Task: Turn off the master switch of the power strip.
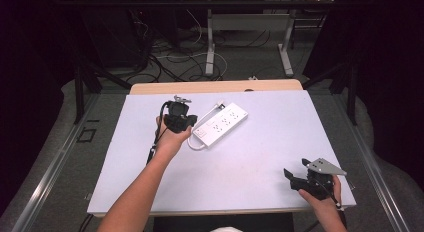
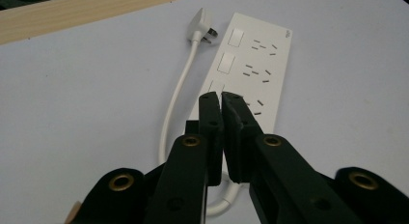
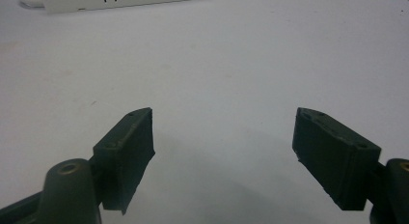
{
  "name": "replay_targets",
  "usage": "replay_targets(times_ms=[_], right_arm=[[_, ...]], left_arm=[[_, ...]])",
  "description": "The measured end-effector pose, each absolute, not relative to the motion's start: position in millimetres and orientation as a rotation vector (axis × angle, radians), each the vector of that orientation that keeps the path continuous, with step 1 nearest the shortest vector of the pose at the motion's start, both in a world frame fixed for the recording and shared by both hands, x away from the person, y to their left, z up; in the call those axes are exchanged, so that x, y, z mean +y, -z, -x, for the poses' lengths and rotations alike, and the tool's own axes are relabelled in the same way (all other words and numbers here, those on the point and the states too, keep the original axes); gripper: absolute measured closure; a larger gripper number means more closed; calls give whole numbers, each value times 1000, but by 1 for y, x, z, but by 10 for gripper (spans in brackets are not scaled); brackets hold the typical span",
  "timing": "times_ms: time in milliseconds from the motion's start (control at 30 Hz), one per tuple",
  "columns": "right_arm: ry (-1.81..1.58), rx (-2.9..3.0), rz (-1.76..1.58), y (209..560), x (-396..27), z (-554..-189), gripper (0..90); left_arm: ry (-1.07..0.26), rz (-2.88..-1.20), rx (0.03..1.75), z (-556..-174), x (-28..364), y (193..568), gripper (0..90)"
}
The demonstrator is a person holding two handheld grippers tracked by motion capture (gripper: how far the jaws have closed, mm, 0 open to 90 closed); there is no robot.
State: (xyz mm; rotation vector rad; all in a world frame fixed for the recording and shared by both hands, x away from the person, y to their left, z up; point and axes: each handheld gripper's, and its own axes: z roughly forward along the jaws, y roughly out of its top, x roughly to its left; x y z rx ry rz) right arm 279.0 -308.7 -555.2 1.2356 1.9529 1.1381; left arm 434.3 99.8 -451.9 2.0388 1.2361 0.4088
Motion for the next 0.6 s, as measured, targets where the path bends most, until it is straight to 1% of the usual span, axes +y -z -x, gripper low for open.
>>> replay_targets(times_ms=[100,600], right_arm=[[-1134,1955,-1240,555,-309,-279,221],[-1137,1951,-1238,557,-309,-280,221]], left_arm=[[-409,-2042,1245,-437,98,455,897],[-361,-2091,1288,-453,83,470,899]])
